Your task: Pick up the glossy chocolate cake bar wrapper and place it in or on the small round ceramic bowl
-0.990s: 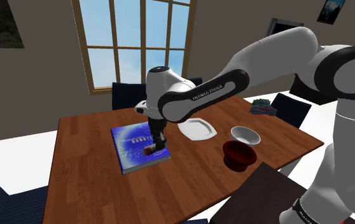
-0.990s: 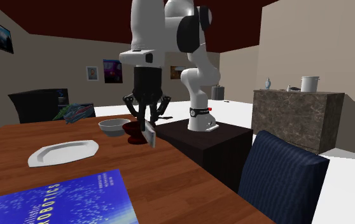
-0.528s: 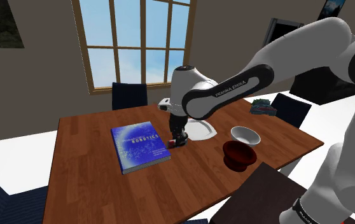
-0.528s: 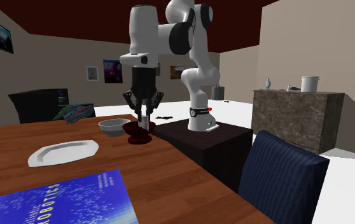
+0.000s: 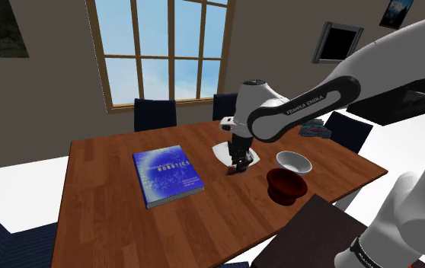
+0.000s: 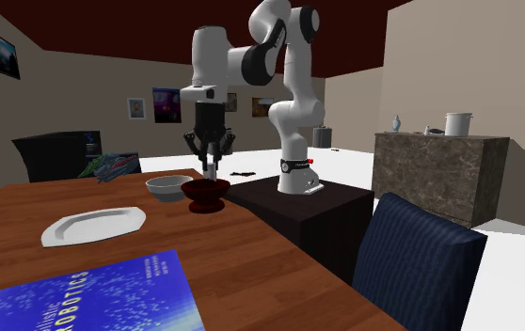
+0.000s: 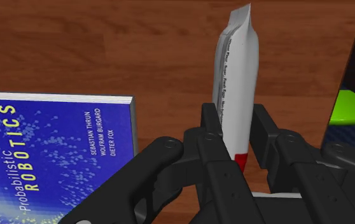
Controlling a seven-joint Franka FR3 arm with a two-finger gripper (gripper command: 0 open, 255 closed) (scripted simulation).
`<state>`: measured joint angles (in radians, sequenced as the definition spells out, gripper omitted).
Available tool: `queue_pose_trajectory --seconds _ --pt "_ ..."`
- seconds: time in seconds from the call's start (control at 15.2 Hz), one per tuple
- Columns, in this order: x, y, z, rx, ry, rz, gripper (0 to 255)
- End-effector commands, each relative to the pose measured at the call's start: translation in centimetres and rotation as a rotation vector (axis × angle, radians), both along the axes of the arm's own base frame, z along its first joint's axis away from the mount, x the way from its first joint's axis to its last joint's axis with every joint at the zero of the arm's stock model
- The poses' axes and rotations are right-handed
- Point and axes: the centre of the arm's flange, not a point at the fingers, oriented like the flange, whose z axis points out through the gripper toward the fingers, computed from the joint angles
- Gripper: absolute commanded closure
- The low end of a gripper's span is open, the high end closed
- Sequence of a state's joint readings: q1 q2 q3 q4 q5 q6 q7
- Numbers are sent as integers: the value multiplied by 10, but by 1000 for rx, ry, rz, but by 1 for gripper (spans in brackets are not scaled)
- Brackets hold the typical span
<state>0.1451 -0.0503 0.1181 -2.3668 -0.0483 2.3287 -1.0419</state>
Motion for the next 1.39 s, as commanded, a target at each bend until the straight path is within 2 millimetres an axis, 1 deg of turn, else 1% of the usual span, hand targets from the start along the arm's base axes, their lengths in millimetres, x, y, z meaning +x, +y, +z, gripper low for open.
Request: queue_pose_trajectory --seconds 0.0,1.19,1.25,1.32 --pt "-12 -24 3 1 0 1 255" --pt "-115 -238 14 1 0 1 255" --pt "-120 -248 14 1 0 1 255" --pt "-120 -248 9 1 0 1 255"
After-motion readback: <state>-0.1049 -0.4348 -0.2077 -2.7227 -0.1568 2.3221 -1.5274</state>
